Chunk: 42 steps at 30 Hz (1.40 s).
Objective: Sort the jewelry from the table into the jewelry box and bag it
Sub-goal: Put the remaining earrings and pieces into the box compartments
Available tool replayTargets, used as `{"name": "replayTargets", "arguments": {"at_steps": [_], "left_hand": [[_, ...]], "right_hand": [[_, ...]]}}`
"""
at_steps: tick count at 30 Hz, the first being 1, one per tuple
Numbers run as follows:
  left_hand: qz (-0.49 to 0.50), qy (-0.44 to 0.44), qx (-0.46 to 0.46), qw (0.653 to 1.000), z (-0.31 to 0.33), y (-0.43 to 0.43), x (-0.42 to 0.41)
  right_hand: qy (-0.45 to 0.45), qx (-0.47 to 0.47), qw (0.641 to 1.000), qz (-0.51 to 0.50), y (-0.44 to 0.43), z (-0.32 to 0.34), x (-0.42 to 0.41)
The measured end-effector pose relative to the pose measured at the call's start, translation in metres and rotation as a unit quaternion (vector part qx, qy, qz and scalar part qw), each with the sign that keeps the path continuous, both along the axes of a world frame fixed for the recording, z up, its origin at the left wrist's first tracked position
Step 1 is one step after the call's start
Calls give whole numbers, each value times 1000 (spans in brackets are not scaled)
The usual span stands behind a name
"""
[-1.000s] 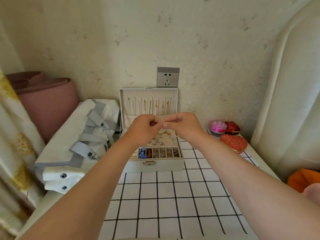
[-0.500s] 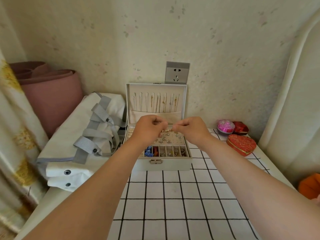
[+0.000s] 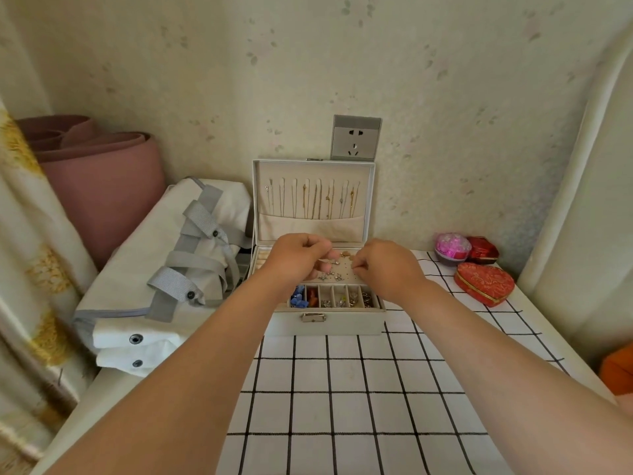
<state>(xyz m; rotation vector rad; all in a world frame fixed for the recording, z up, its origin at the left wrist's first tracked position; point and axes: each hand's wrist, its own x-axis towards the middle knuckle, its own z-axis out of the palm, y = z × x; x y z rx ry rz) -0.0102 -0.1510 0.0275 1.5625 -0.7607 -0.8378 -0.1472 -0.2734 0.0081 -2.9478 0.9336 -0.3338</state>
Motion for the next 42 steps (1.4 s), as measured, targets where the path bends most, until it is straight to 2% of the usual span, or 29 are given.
{"name": "replayTargets", "arguments": {"at_steps": [6, 11, 17, 19, 22, 25, 37, 42], "left_hand": [[7, 11, -8, 1000, 3, 2, 0], [21, 9, -5, 1000, 4, 1, -3], [18, -15, 4, 1000, 4, 1, -3], [18, -22, 5, 1000, 5, 1, -5], [21, -39, 17, 999, 7, 1, -7], [32, -56, 24, 998, 8, 0, -11], [24, -60, 35, 997, 12, 2, -22], [5, -66, 50, 997, 12, 1, -22]], "right_hand": [[20, 0, 1000, 4, -3, -3, 0], [-7, 8, 1000, 5, -3, -10, 1], [-124, 157, 979, -39, -3, -9, 1], [-179, 199, 963, -27, -2, -3, 1], [-284, 295, 912, -5, 7, 12, 3], [-331, 362, 871, 3, 16, 22, 5], [-348, 439, 828, -6, 26, 17, -3], [-361, 492, 792, -6, 33, 15, -4]]}}
